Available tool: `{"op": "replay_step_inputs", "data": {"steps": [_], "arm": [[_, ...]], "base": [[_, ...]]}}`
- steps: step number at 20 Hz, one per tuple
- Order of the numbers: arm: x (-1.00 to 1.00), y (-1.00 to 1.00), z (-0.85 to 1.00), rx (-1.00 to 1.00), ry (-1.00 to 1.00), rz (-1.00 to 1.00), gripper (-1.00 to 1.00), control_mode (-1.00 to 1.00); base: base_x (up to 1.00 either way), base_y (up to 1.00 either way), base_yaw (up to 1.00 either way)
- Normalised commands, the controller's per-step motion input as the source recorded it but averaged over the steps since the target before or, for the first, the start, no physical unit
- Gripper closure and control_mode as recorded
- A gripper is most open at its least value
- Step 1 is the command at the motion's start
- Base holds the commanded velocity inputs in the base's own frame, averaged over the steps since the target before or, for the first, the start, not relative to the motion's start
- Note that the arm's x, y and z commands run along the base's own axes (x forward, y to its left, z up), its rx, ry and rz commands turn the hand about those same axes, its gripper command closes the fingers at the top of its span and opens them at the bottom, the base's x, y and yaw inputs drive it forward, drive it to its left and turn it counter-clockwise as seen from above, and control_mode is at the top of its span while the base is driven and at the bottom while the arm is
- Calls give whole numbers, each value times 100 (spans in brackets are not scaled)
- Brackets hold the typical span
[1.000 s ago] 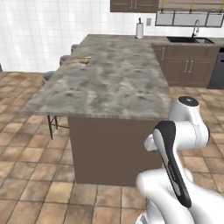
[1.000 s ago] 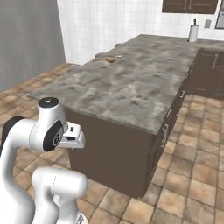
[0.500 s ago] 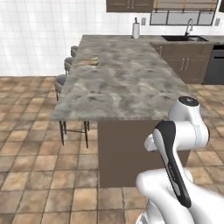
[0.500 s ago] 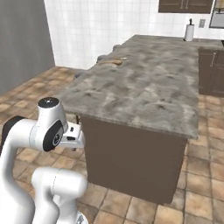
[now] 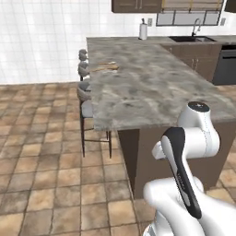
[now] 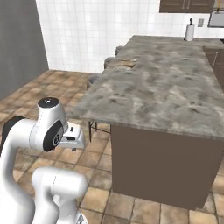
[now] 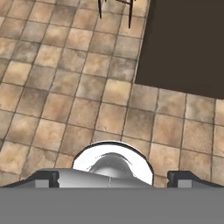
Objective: Pick up the metallic utensils from the counter and place them in the open drawer. Make sure not to pick up any wooden utensils.
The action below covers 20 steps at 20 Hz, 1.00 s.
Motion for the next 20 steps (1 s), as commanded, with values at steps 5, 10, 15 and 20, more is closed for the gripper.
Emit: {"op": "replay_step_inputs", "data": {"steps": [5, 10, 15, 20], "arm": [[0, 0, 0, 0, 0, 0, -100, 100], [0, 0, 0, 0, 0, 0, -100, 100], [0, 0, 0, 0, 0, 0, -100, 100], [0, 0, 0, 0, 0, 0, -100, 100]], "base": [[28, 100, -25], [45, 100, -36], [63, 100, -42], [75, 100, -46]]}}
